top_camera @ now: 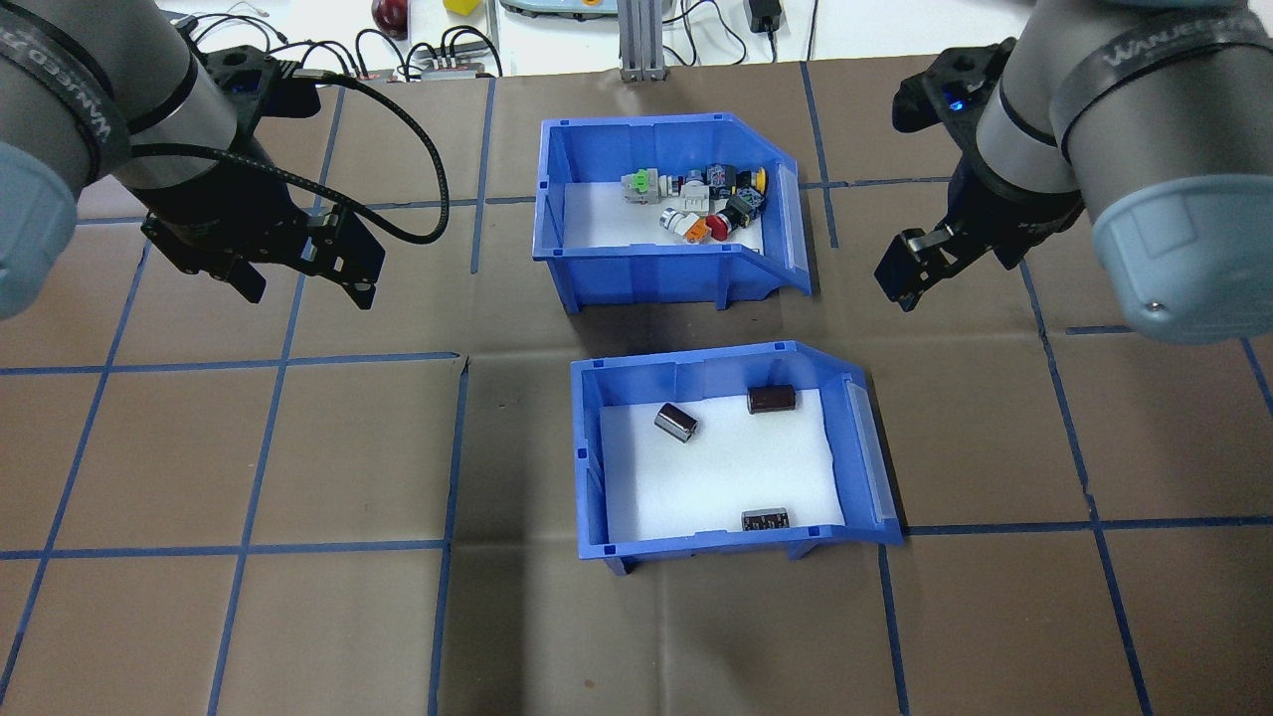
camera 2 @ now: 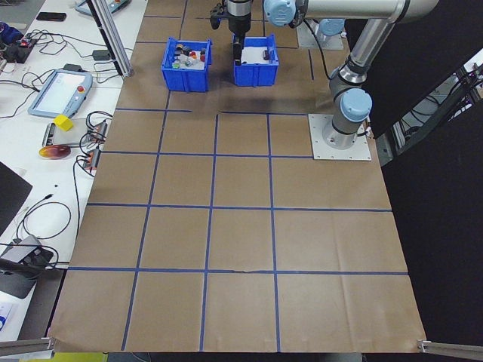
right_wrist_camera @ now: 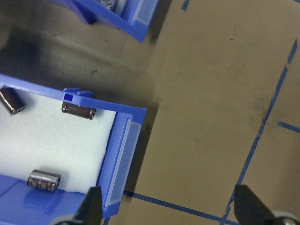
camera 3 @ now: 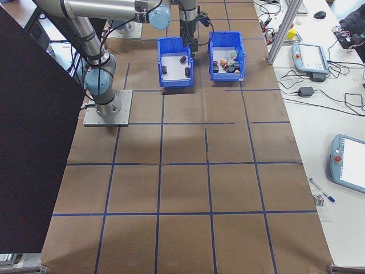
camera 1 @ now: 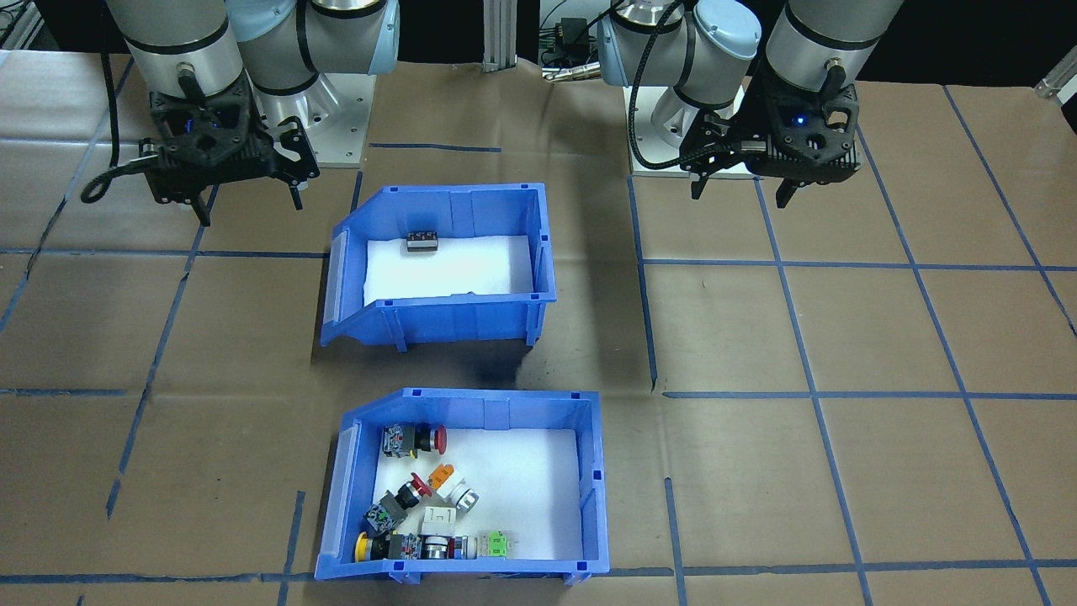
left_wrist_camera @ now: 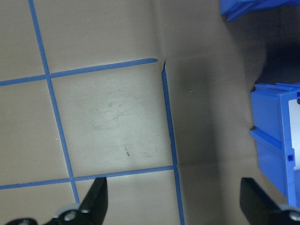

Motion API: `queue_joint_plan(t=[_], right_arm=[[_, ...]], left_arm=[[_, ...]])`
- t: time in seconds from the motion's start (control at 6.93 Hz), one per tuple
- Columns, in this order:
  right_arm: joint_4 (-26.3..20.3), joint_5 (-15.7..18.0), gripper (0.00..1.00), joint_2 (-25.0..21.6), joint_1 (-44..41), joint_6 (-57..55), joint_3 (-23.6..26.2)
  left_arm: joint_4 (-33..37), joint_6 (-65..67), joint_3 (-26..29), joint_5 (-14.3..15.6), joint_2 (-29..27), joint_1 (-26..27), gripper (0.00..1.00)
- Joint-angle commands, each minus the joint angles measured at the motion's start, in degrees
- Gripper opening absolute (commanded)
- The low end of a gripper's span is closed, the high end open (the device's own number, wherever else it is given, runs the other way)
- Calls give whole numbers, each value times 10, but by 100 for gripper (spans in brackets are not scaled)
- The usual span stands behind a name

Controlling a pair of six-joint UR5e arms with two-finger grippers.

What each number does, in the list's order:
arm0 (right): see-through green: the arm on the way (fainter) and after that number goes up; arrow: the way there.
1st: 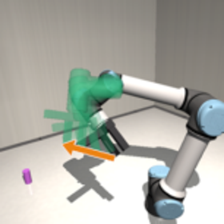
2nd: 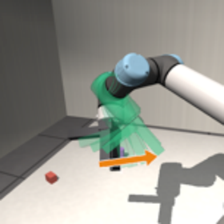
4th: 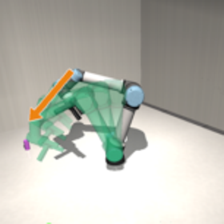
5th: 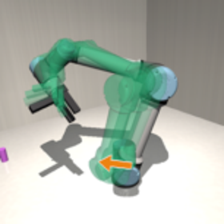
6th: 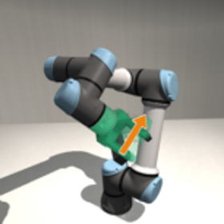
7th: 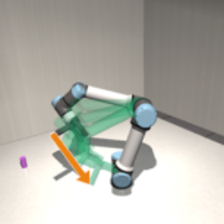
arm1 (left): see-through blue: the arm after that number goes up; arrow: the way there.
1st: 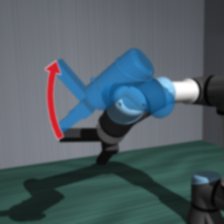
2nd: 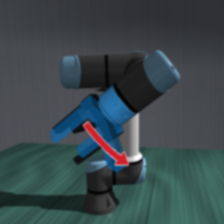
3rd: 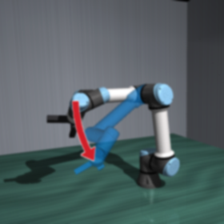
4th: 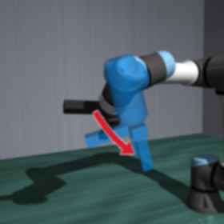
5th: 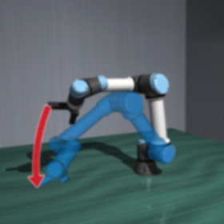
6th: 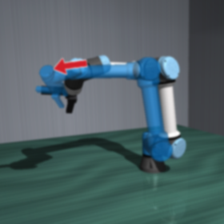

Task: Place button box in front

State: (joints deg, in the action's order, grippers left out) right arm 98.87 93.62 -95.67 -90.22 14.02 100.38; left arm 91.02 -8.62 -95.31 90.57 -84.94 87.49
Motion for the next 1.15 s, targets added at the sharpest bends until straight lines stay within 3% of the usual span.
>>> queue_joint_plan(t=[0.0, 0.29, 0.58, 1.01], right_arm=[[-42, -13, 100, 5, 3, -121, -30], [-56, -17, 100, 35, 7, -131, -46], [-76, -34, 100, 37, 10, -135, -51], [-77, -34, 100, 32, 10, -135, -55]], left_arm=[[0, 0, 4, 0, -1, -3, 99], [-3, 0, 9, -1, -8, -3, 99], [-4, 0, 9, -1, -8, -3, 99], [-5, -1, 5, -1, -3, -3, 99]])
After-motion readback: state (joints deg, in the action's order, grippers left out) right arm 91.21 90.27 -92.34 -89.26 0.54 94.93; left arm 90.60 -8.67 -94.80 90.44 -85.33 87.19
